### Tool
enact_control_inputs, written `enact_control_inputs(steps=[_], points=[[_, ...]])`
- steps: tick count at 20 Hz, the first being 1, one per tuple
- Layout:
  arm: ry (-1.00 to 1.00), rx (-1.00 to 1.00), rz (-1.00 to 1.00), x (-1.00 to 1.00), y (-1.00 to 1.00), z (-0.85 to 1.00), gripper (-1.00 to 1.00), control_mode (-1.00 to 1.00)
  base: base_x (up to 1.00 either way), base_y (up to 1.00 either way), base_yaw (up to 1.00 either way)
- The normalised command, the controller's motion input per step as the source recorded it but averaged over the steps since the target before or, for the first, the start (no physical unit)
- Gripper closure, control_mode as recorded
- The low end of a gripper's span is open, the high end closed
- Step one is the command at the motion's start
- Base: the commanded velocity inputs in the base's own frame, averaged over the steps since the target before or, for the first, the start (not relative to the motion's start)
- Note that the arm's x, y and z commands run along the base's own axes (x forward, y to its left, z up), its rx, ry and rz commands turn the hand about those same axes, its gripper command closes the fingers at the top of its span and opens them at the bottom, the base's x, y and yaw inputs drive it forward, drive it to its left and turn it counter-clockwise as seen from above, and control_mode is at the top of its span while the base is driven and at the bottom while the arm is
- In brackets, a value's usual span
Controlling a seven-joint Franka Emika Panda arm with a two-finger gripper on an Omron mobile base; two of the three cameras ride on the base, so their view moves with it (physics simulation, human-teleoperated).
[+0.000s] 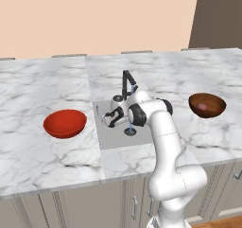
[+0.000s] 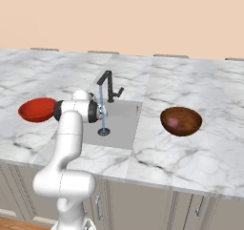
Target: Pick the tomatos from the sink and place them in one bowl. Place the onion in the other bowl. Then turn off the sink faucet.
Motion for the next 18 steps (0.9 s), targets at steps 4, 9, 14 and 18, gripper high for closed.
enact_control_inputs(steps=[4, 9, 14, 18], points=[[-0.07, 0.0, 0.04, -0.1, 0.08, -0.18, 1.0, -1.0, 0.0, 0.0, 0.0], [-0.09, 0.0, 0.0, -0.26, 0.0, 0.39, 1.0, -1.0, 0.0, 0.0, 0.0], [-0.11, 0.0, 0.0, -0.36, 0.0, 0.48, 1.0, -1.0, 0.0, 0.0, 0.0], [-0.11, 0.0, 0.0, -0.47, 0.07, 0.57, 1.0, -1.0, 0.0, 0.0, 0.0]])
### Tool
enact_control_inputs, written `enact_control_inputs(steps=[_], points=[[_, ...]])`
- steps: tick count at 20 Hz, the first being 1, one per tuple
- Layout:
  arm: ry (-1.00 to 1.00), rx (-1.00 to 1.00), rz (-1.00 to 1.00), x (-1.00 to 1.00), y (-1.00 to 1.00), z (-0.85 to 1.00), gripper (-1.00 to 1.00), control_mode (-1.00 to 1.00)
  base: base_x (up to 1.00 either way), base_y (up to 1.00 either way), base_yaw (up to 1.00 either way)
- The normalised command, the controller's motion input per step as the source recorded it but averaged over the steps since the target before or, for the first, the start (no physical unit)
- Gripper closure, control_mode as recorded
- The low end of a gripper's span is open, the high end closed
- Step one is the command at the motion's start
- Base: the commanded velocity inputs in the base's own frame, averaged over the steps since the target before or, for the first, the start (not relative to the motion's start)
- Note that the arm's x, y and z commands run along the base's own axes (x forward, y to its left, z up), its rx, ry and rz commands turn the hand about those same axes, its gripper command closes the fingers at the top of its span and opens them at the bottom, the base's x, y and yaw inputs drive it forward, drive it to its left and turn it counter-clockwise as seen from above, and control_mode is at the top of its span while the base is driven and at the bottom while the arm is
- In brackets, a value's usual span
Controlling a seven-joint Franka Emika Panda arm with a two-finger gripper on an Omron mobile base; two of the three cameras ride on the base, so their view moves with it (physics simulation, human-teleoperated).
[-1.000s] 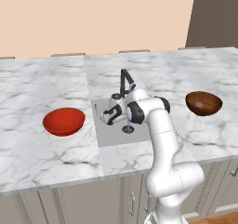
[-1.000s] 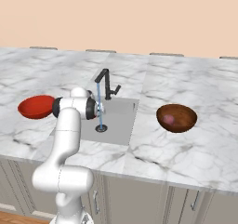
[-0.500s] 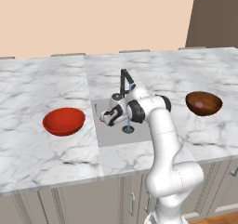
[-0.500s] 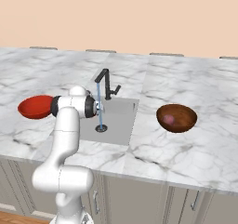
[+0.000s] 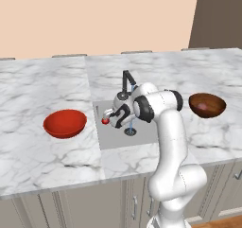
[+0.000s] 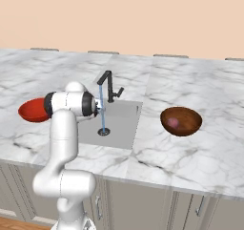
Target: Pick the tomatos from the sink and place them in one bowl. Place the onion in the other bowl. Then turn off the sink faucet.
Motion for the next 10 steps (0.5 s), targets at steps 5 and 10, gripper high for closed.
enact_control_inputs(steps=[5, 10], points=[[-0.08, 0.0, 0.0, -0.48, 0.19, 0.64, 1.0, -1.0, 0.0, 0.0, 0.0], [-0.04, 0.0, 0.0, -0.48, 0.27, 0.68, 1.0, -1.0, 0.0, 0.0, 0.0]])
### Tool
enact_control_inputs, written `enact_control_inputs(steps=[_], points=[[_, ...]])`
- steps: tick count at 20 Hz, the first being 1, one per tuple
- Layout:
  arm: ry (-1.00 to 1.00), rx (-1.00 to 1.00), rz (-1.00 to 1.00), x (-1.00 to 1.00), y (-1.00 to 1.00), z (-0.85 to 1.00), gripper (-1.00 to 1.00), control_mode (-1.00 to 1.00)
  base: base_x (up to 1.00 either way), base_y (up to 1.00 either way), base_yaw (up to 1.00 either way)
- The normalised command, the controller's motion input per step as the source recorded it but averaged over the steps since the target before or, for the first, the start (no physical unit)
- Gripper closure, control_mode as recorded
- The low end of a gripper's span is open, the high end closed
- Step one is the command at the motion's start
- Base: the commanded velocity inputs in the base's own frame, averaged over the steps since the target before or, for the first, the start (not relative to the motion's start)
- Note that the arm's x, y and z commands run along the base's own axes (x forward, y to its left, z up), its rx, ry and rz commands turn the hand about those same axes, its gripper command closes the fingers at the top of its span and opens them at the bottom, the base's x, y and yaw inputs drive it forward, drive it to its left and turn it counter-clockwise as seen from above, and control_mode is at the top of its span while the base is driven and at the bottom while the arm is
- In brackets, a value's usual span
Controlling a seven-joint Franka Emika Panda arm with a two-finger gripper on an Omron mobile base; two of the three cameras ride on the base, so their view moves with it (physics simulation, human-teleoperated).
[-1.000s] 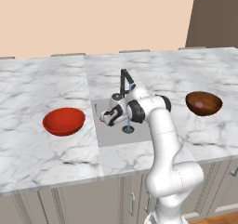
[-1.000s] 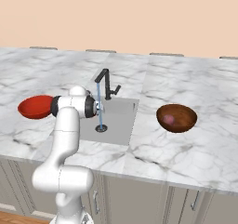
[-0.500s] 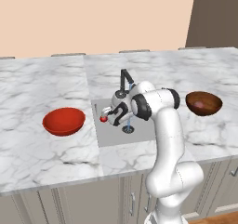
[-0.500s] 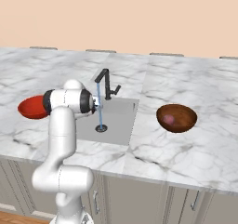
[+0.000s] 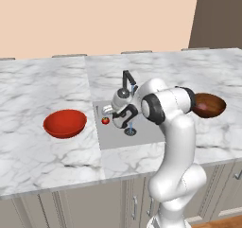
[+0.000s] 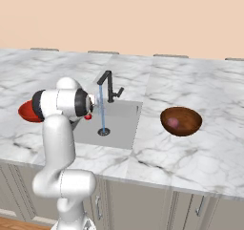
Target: Pick the tomatos from the sink and place them in one bowl. Place the onion in the other bowl. Then turn off the sink faucet.
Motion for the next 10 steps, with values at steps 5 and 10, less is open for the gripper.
enact_control_inputs(steps=[5, 10], points=[[-0.02, -0.01, 0.0, -0.43, 0.3, 0.72, 1.0, -1.0, 0.0, 0.0, 0.0], [0.0, -0.01, 0.0, -0.33, 0.28, 0.72, 1.0, -1.0, 0.0, 0.0, 0.0]])
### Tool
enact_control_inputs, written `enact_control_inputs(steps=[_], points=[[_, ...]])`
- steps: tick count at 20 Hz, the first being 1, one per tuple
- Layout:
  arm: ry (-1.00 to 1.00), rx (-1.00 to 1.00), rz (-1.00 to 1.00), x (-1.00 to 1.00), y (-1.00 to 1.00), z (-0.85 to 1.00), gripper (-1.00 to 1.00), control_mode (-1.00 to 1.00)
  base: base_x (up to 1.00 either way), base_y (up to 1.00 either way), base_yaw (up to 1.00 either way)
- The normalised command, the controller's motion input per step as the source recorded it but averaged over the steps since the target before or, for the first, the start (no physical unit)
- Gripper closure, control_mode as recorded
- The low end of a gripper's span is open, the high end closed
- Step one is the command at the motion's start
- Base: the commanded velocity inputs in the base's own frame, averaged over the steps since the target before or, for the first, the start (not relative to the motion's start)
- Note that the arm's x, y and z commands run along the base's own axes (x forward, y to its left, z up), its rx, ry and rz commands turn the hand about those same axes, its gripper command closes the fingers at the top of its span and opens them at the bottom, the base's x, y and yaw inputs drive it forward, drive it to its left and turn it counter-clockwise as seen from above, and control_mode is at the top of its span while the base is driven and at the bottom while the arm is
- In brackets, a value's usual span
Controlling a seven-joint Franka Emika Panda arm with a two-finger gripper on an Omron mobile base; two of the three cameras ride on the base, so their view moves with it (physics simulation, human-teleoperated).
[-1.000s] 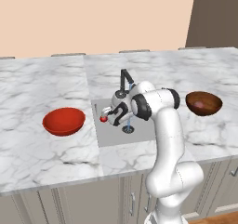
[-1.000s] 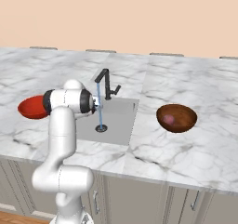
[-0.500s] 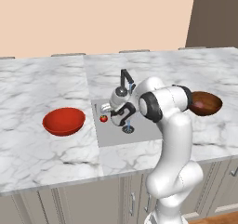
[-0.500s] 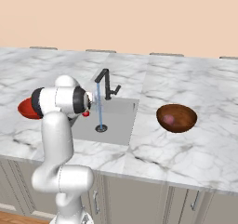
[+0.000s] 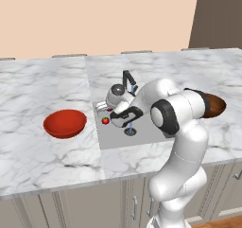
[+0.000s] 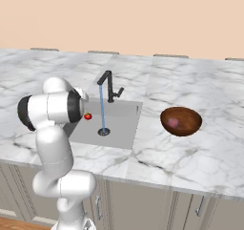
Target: Pick the tomatos from the sink and place them in one bowl. Place the onion in the other bowl. Then turn off the sink faucet.
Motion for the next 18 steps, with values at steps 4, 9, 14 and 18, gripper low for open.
enact_control_inputs(steps=[4, 9, 14, 18], points=[[0.08, -0.01, 0.0, -0.04, 0.14, 0.66, 1.0, -1.0, 0.0, 0.0, 0.0], [0.17, 0.0, 0.0, 0.0, 0.05, 0.37, 1.0, -1.0, 0.0, 0.0, 0.0], [0.17, 0.0, 0.0, 0.0, 0.01, 0.24, 1.0, -1.0, 0.0, 0.0, 0.0], [0.06, 0.0, 0.02, -0.13, 0.1, 0.04, 1.0, -1.0, 0.0, 0.0, 0.0]])
